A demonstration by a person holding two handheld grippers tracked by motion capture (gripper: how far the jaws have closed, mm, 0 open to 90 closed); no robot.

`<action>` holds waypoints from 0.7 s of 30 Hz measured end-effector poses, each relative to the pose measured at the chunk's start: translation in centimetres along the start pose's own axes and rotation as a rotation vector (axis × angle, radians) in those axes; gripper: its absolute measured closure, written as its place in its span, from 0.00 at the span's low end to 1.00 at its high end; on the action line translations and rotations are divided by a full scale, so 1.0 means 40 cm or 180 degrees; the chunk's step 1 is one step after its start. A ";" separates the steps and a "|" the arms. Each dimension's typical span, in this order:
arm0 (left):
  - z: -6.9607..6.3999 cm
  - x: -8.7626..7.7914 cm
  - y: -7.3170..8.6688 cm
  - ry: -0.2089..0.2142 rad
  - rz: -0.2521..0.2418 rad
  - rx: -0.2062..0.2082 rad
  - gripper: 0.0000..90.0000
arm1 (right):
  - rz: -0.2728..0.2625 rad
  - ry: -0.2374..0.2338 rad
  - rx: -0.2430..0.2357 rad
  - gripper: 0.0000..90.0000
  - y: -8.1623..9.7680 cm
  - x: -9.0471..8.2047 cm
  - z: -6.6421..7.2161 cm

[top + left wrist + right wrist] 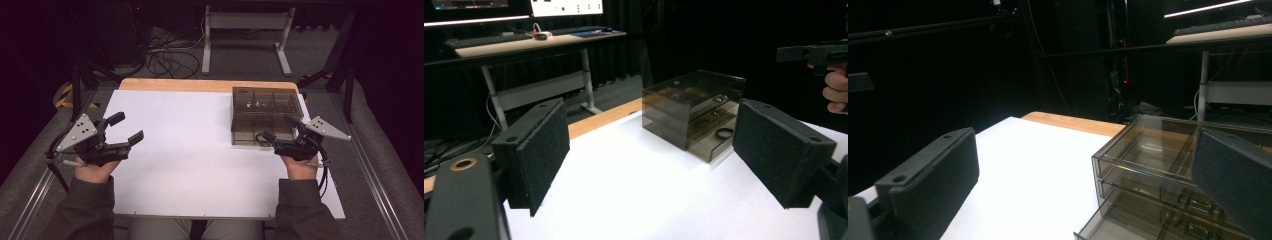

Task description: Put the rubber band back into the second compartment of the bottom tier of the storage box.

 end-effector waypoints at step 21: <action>0.005 0.000 0.004 -0.0014 0.0020 -0.0005 0.18 | -0.0108 0.0097 0.0013 0.00 -0.002 -0.032 -0.031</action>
Point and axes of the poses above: each handheld gripper's, and its own axes: x roughly forward along the jaws, y roughly out of its underside, z roughly to its left, the point moved 3 cm from there along x, roughly forward along the jaws, and after that the axes turned 12 degrees about -x, right-handed, at the moved point
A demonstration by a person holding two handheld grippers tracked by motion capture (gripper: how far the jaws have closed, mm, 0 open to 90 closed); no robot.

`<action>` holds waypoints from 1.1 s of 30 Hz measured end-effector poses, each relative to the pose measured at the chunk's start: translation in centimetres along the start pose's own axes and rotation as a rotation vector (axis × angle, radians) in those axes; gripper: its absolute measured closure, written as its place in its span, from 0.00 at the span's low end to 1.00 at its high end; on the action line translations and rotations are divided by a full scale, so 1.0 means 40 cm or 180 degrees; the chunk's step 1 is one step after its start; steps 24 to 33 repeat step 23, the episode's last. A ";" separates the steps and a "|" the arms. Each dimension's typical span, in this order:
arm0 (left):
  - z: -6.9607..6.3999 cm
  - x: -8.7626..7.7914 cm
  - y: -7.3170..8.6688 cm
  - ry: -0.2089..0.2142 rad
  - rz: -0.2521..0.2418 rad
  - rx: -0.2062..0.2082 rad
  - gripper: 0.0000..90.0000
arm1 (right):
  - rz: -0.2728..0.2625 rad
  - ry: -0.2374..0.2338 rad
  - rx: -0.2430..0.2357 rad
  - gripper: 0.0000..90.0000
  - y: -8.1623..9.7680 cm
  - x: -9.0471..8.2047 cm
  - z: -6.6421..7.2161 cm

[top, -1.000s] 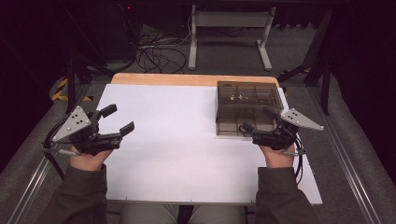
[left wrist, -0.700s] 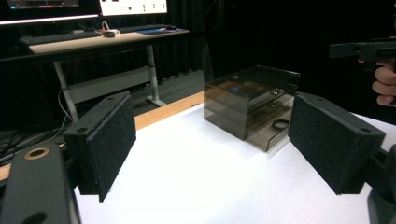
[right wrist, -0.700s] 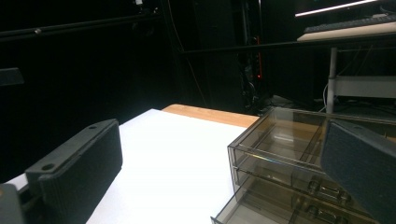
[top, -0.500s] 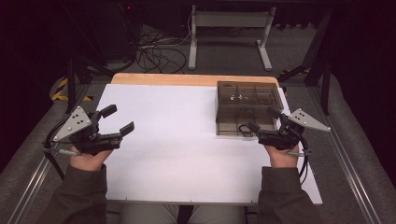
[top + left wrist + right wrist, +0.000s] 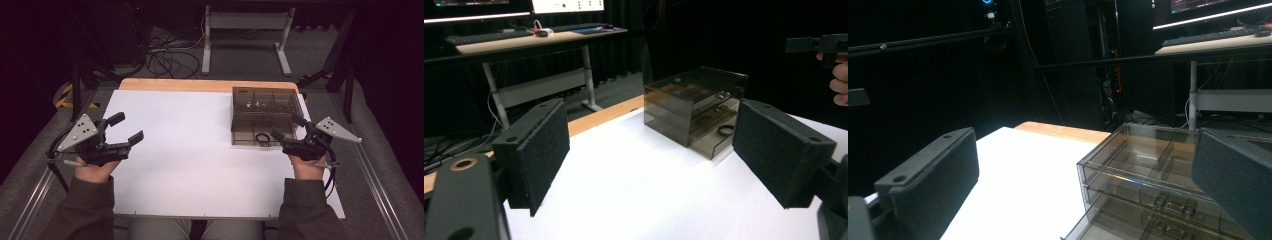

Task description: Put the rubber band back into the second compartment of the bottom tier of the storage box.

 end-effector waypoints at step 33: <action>0.014 -0.001 0.004 -0.0018 0.0008 -0.0028 0.18 | 0.0037 -0.0094 -0.0046 0.00 0.009 0.023 0.017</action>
Point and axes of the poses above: each handheld gripper's, and its own axes: x roughly forward along the jaws, y roughly out of its underside, z roughly to its left, the point moved 3 cm from there along x, roughly forward along the jaws, and after that the axes turned 12 degrees about -x, right-handed, at the moved point
